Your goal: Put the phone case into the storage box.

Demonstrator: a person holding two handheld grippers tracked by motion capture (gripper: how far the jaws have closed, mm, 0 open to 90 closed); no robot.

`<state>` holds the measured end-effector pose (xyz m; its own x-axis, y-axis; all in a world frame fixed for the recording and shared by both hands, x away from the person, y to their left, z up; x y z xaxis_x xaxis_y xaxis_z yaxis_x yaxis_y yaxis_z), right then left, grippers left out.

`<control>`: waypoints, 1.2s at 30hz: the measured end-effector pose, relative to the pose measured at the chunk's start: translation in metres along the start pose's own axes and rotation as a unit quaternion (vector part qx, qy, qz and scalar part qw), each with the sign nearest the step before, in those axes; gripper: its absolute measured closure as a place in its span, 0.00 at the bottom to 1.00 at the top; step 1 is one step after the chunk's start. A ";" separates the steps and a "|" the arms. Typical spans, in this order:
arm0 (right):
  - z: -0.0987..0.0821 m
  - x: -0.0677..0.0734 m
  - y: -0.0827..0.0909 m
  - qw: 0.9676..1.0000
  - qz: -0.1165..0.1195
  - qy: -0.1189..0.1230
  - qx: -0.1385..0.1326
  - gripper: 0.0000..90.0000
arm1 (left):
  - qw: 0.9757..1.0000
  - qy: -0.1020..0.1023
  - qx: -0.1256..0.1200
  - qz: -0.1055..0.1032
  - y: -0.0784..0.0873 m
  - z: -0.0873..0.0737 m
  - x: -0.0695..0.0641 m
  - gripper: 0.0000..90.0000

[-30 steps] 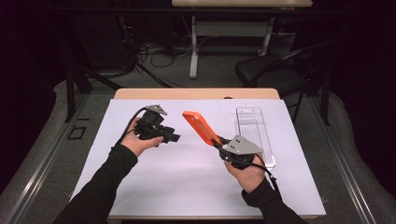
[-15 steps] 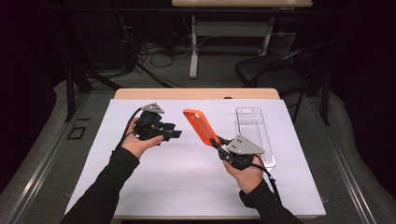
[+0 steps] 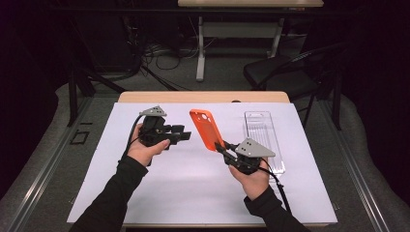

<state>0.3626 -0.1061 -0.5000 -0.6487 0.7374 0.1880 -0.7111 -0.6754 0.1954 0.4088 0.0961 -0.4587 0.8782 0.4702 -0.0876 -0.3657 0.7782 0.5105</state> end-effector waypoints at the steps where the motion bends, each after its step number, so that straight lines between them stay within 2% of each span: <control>1: 0.000 0.000 -0.001 1.000 0.001 -0.004 -0.001 0.89 | 1.000 0.000 -0.002 -0.003 -0.001 0.000 -0.001 0.60; 5: -0.001 0.000 -0.002 1.000 0.006 -0.010 -0.002 0.89 | 1.000 -0.005 -0.006 -0.014 -0.003 0.001 -0.004 0.61; 9: -0.002 0.000 -0.003 1.000 0.018 -0.014 -0.003 0.89 | 0.999 -0.014 -0.007 -0.036 -0.006 0.001 -0.006 0.61; 13: 0.000 0.000 -0.002 0.999 0.038 -0.014 -0.003 0.89 | 0.998 -0.028 -0.006 -0.058 -0.006 0.000 -0.007 0.60; 16: 0.001 -0.001 -0.001 0.998 0.058 -0.013 0.000 0.89 | 0.997 -0.045 -0.007 -0.066 -0.005 0.000 -0.008 0.59; 19: 0.001 -0.001 0.000 0.997 0.071 -0.015 0.006 0.89 | 0.995 -0.052 -0.012 -0.084 -0.004 0.001 -0.011 0.59; 26: 0.002 0.000 0.001 0.995 0.093 -0.029 0.004 0.89 | 0.992 -0.066 -0.014 -0.104 -0.006 0.001 -0.013 0.56; 31: 0.003 0.000 0.001 0.993 0.107 -0.041 0.002 0.89 | 0.993 -0.062 -0.015 -0.103 -0.009 0.001 -0.011 0.57; 36: 0.002 0.002 0.001 0.993 0.114 -0.038 0.006 0.89 | 0.992 -0.063 -0.019 -0.107 -0.011 0.001 -0.012 0.59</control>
<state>0.3614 -0.1050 -0.4975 -0.7698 0.5629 0.3008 -0.5443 -0.8252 0.1512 0.4028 0.0819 -0.4620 0.9675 0.2389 -0.0826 -0.1757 0.8706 0.4594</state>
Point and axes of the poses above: each handheld gripper's, and its own axes: y roughly backward along the jaws, z roughly out of its top, x roughly to its left, the point moved 6 cm from there along -y, roughly forward along the jaws, and after that the axes turned 13 degrees about -y, right-handed, at the moved point
